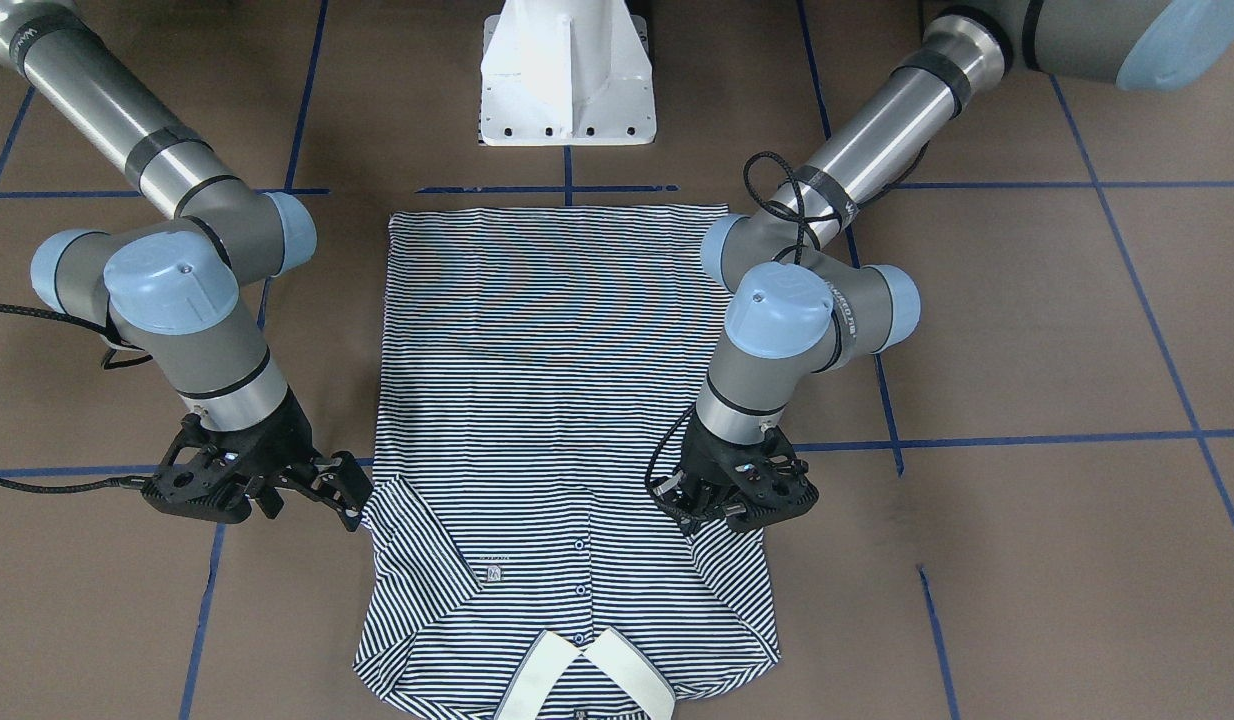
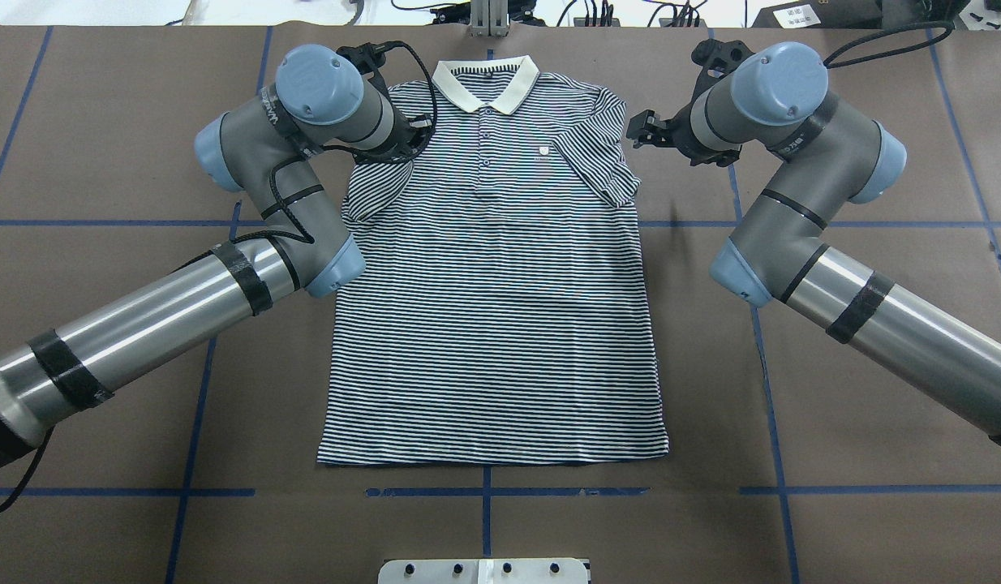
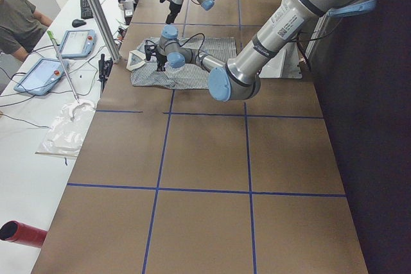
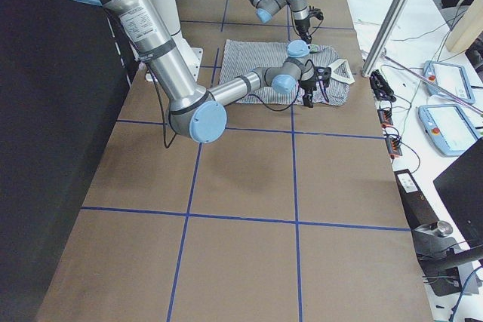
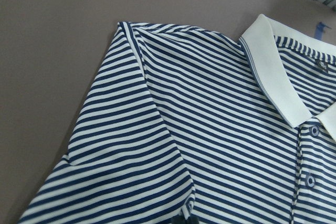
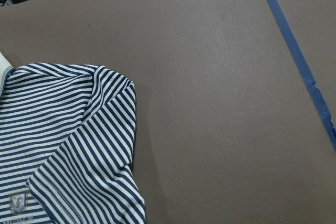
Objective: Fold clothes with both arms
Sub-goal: 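Bring the left gripper to the other shoulder while the right gripper hovers, then move the right gripper to the hem corner nearest the robot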
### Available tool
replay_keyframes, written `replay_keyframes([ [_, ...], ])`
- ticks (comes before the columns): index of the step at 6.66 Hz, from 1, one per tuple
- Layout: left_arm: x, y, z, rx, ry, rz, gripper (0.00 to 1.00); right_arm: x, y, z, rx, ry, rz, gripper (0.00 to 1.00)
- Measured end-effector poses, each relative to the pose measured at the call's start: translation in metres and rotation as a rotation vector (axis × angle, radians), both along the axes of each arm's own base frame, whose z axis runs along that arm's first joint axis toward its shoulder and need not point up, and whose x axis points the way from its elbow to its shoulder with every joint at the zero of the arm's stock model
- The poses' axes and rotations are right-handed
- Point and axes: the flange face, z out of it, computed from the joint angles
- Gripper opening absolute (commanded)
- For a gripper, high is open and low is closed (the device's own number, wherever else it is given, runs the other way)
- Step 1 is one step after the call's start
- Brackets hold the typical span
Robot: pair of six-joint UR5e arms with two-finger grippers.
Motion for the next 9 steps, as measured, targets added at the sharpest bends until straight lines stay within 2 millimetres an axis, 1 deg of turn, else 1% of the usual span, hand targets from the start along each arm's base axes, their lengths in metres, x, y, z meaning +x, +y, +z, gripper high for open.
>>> replay_keyframes([
  [1, 0.001, -0.002, 0.001, 0.008, 0.002, -0.008, 0.71, 0.0, 0.0, 0.001, 0.0, 0.0, 0.0, 1.0],
  [2, 0.0, -0.002, -0.001, 0.015, 0.007, -0.012, 0.72, 0.001, 0.001, 0.001, 0.001, -0.001, 0.0, 1.0],
  [3, -0.002, 0.002, -0.007, 0.027, 0.021, -0.011, 0.72, 0.002, 0.004, -0.002, 0.006, -0.005, -0.001, 1.0],
  [4, -0.01, 0.012, -0.016, 0.049, 0.046, -0.007, 0.72, 0.002, 0.017, -0.006, 0.002, -0.025, 0.005, 1.0],
  [5, -0.018, 0.034, -0.022, 0.075, 0.08, 0.012, 0.72, -0.003, 0.048, -0.012, -0.03, -0.07, 0.014, 1.0],
  [6, -0.026, 0.062, -0.02, 0.091, 0.11, 0.049, 0.72, -0.013, 0.098, -0.02, -0.084, -0.131, 0.02, 0.99],
  [7, -0.039, 0.085, -0.011, 0.094, 0.133, 0.092, 0.72, -0.029, 0.161, -0.035, -0.14, -0.166, 0.019, 0.98],
  [8, -0.055, 0.106, -0.004, 0.093, 0.156, 0.131, 0.72, -0.051, 0.237, -0.057, -0.195, -0.163, 0.026, 0.95],
  [9, -0.07, 0.122, 0.003, 0.095, 0.17, 0.148, 0.72, -0.068, 0.307, -0.074, -0.254, -0.143, 0.061, 0.93],
])
